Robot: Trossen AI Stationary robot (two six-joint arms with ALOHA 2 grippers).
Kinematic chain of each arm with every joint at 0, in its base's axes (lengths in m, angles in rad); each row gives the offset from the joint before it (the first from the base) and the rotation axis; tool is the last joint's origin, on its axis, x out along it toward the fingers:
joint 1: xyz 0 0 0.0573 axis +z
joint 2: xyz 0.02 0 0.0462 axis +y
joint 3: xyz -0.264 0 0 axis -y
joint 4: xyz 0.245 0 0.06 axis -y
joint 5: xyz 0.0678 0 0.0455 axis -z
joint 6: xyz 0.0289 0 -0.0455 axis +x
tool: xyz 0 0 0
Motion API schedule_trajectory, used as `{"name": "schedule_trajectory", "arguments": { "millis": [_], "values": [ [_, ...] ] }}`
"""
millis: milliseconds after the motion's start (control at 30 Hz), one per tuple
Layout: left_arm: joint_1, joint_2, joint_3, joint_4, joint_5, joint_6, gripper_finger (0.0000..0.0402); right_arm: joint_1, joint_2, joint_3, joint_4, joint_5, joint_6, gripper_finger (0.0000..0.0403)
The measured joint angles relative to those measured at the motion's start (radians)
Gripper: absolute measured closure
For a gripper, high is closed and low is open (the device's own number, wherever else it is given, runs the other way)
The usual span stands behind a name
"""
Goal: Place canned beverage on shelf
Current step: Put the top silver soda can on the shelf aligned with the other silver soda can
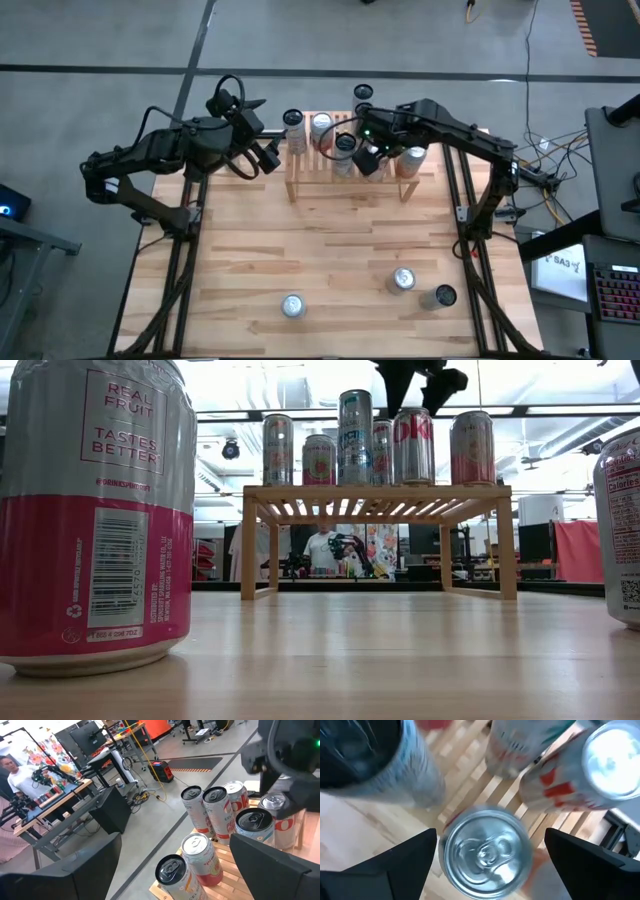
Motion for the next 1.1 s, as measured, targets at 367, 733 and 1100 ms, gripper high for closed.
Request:
{"name": "schedule_trajectory", "arguments": {
  "millis": [367,733,1100],
  "values": [
    [0.0,0.006,0.0,0.0,0.034,-0.016,0.0045,0.0,-0.003,0.228,-0.001,0.073,-0.027,0.0039],
    [0.0,0.006,0.0,0.041,0.034,-0.081,0.0044,-0.014,-0.029,0.255,-0.002,-0.174,-0.152,0.0167],
    [0.0,0.006,0.0,0.225,0.034,-0.081,0.0045,-0.028,-0.028,0.202,0.0,-0.175,-0.477,0.0386]
  ]
}}
